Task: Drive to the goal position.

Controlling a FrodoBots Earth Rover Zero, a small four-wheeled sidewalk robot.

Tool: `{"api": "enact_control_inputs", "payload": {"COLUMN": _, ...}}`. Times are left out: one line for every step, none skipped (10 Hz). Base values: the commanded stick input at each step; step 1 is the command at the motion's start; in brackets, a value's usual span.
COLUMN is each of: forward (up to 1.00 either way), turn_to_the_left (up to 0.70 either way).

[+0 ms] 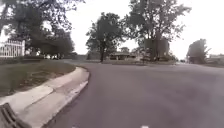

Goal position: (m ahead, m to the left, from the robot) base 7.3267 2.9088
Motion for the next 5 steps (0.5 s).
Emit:
{"api": "enact_control_inputs", "payload": {"forward": 1.0, "turn_to_the_left": 0.0}}
{"api": "enact_control_inputs", "payload": {"forward": 1.0, "turn_to_the_left": 0.0}}
{"api": "enact_control_inputs", "payload": {"forward": 1.0, "turn_to_the_left": 0.0}}
{"api": "enact_control_inputs", "payload": {"forward": 1.0, "turn_to_the_left": 0.0}}
{"api": "enact_control_inputs", "payload": {"forward": 1.0, "turn_to_the_left": 0.0}}
